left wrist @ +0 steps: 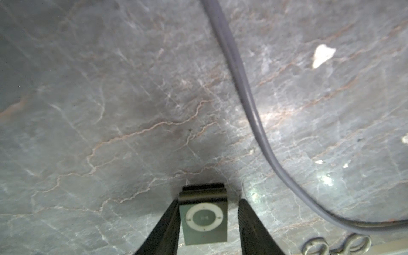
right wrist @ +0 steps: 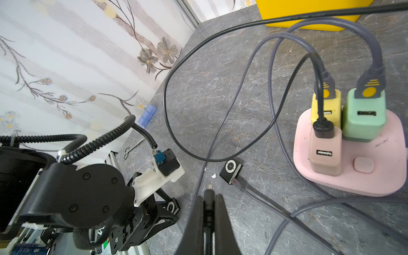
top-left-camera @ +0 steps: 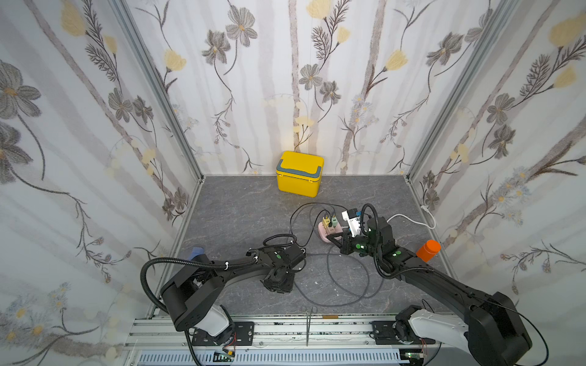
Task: Charge mp3
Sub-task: Pick up the MP3 player from the center of the board.
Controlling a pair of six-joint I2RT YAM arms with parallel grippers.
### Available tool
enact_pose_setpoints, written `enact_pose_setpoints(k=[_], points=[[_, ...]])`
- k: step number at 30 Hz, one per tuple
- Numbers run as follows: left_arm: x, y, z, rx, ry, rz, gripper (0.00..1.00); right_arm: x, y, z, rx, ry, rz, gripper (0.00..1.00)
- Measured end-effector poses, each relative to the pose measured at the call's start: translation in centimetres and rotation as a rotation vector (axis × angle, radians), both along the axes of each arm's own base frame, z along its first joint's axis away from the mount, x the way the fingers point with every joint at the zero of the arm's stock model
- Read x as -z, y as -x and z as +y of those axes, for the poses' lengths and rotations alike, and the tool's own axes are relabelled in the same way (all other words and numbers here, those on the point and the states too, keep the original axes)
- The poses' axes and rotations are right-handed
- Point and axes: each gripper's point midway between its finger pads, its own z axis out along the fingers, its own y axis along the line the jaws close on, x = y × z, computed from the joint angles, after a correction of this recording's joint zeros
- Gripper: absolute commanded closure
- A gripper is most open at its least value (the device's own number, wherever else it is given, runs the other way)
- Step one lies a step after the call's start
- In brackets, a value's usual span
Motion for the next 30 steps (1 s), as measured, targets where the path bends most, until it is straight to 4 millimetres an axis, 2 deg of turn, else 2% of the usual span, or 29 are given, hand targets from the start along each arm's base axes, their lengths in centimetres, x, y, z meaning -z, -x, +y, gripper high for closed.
enact_pose_setpoints(k=[7,17,26,30], points=[[0.1,-0.5,0.0,-0.056,-0.017,0.007,0.58,-0.3,0.0,-0.1,0.002,-0.004,-0.009,1.0],[0.0,-0.8,0.1,-0.136,0.004,0.017,0.57,-0.3,0.0,-0.2,0.006,0.0,-0.014,1.0],[0.0,-1.0,0.1,-0.149,-0.013,0.022,0.59,-0.3,0.0,-0.1,0.003,0.004,-0.018,1.0],[0.0,-1.6,0.7,-0.152,-0.046,-0.012,0.59,0.0,0.0,-0.1,-0.001,0.007,-0.013,1.0]])
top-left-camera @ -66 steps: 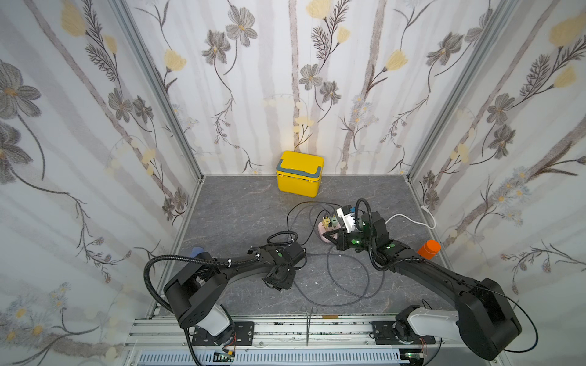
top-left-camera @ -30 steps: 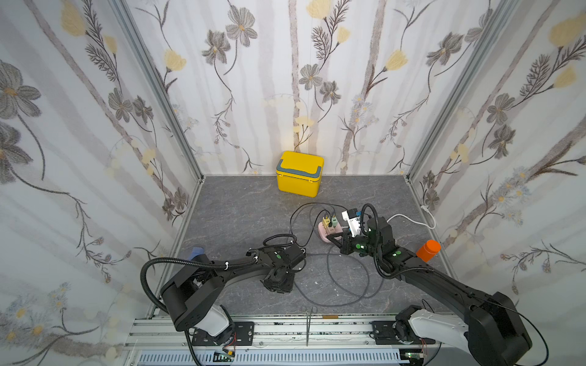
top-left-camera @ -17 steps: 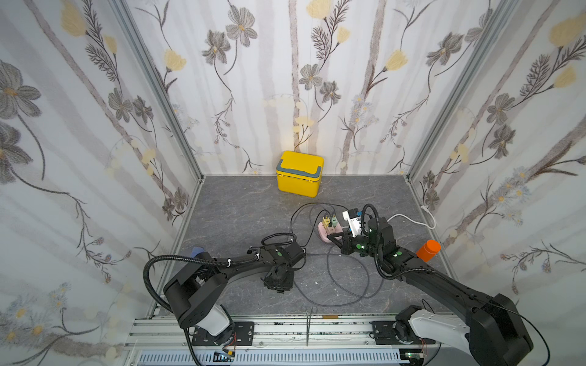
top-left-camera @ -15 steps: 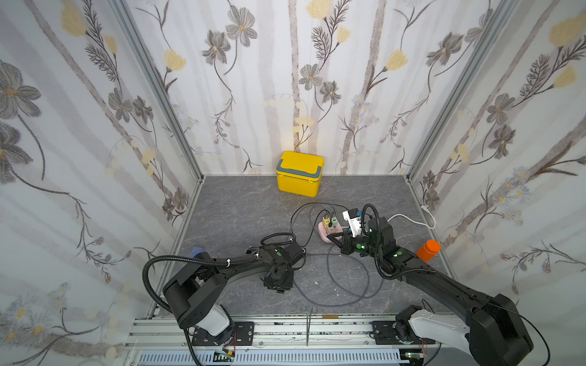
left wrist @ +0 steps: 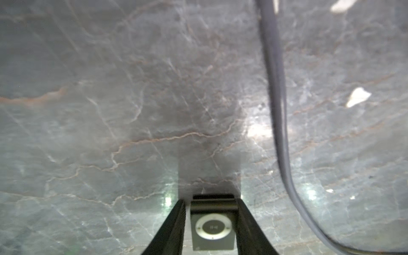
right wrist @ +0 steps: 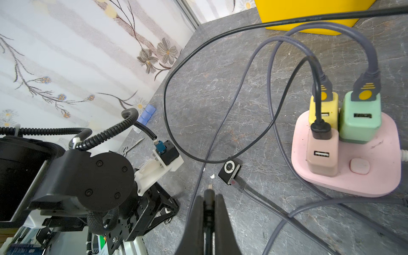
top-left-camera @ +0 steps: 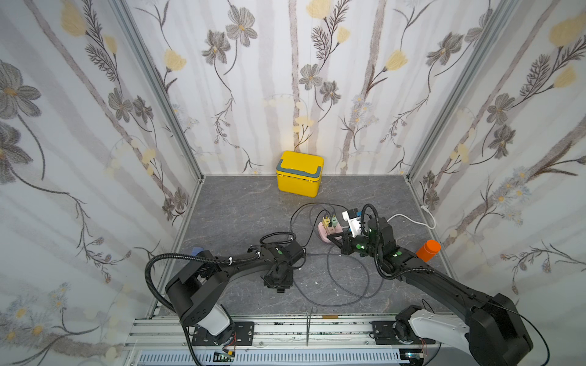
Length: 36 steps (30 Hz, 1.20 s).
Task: Charge mp3
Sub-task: Pick up the MP3 player from the center of the board.
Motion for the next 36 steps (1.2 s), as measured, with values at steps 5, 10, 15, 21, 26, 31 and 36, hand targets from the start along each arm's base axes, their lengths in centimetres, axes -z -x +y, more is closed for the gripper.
enact_pose_setpoints(k=[5,10,15,21,26,31,36], points=[[0.0,-0.2,0.2,0.0,-0.013,-0.014,0.59,0.2,0.0,0.1,-0.007,0.002,0.005,1.0],[-0.1,-0.3,0.2,0.0,-0.011,-0.015,0.61,0.3,0.0,0.1,-0.008,0.005,0.005,1.0],[0.1,-0.2,0.3,0.0,-0.011,-0.015,0.65,0.3,0.0,0.1,-0.009,0.005,0.005,1.0],[0.1,-0.2,0.3,0.006,-0.01,-0.016,0.7,0.3,0.0,0.1,-0.011,0.009,-0.001,1.0],[0.0,-0.3,0.2,0.015,-0.001,-0.024,0.72,0.3,0.0,0.1,-0.012,0.011,-0.003,1.0],[-0.4,-0.4,0.0,0.041,0.02,-0.043,0.74,0.6,0.0,0.1,-0.011,0.017,-0.001,1.0],[-1.1,-0.8,-0.3,0.052,0.056,-0.077,0.74,0.9,-0.1,0.1,-0.011,0.024,0.009,1.0]])
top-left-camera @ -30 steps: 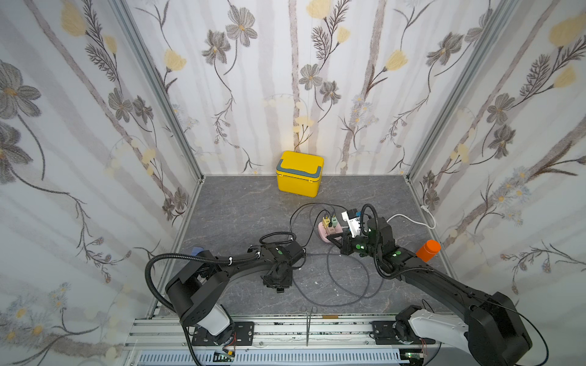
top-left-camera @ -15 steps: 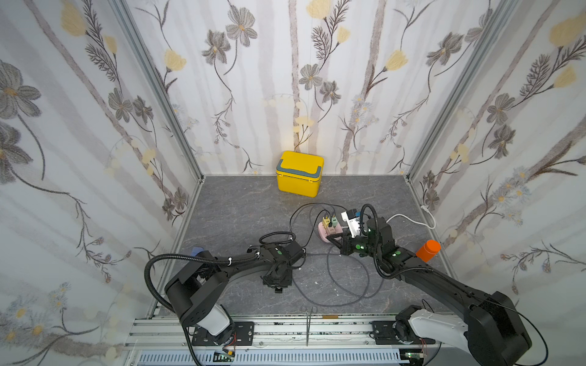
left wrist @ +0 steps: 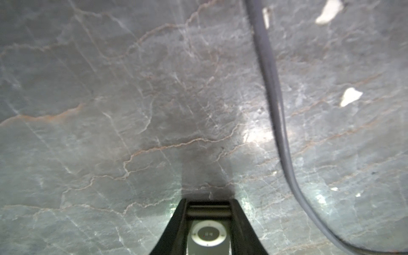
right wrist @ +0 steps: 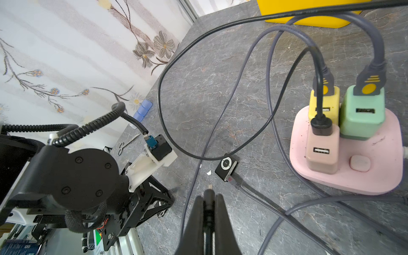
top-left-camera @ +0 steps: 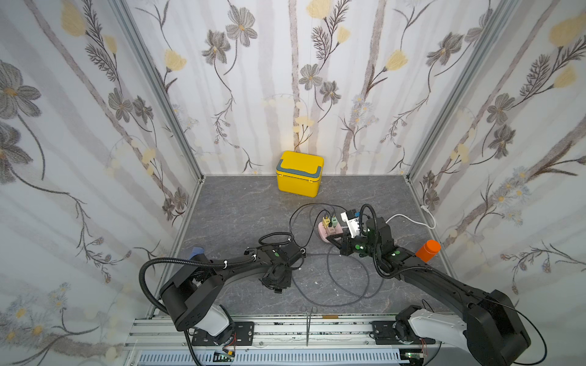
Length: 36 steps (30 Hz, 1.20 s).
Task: Charge mp3
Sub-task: Pick up the MP3 player from the center of the board.
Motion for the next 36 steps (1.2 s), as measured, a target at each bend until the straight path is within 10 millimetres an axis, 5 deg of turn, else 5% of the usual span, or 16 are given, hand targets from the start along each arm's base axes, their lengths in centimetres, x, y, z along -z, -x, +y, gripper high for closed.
enact_pose_setpoints(k=[5,19,36], points=[[-1.0,-1.1,-0.5,-0.006,0.04,-0.058,0.65,0.4,0.0,0.1,-0.003,0.008,0.009,1.0],[0.5,-0.9,-0.3,0.026,-0.023,-0.031,0.56,0.8,0.0,0.2,-0.005,0.014,0.017,1.0],[0.8,-0.3,-0.1,0.041,-0.051,-0.014,0.6,0.7,-0.1,0.2,-0.007,0.017,0.01,1.0]])
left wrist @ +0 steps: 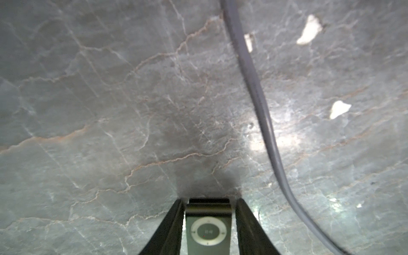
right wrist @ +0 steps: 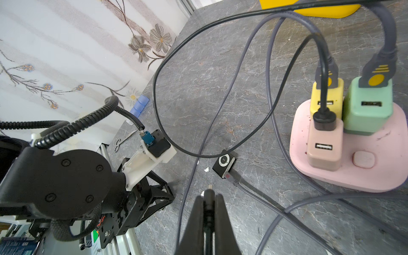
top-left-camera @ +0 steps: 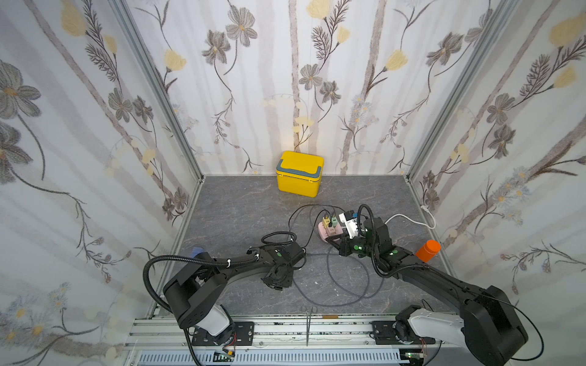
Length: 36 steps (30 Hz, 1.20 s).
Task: Charge mp3
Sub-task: Pick up the MP3 player from the center of the board.
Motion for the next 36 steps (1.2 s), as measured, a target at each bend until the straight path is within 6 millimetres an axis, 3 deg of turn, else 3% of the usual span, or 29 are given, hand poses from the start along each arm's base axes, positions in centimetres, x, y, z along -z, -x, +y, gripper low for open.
enact_pose_setpoints(k=[11,16,24,27,31,36], points=[[0.2,0.3,0.3,0.002,-0.004,-0.001,0.64,0.0,0.0,0.0,0.0,0.0,0.0,1.0],[0.4,0.4,0.2,0.008,-0.003,-0.004,0.76,-0.1,-0.1,-0.1,0.006,0.002,-0.003,1.0],[-0.6,-0.2,-0.3,-0.017,0.032,-0.01,0.78,-0.1,-0.1,-0.1,0.01,0.007,0.0,1.0],[-3.1,-1.5,-1.1,-0.043,0.099,-0.05,0.79,-0.5,-0.2,0.1,0.008,0.004,-0.01,1.0],[-8.6,-4.8,-2.2,-0.099,0.253,-0.188,0.8,-1.4,-0.1,0.9,-0.006,0.012,-0.051,1.0],[-14.9,-7.6,-1.4,-0.175,0.405,-0.352,0.8,-2.7,0.2,2.2,-0.031,0.015,-0.099,1.0]])
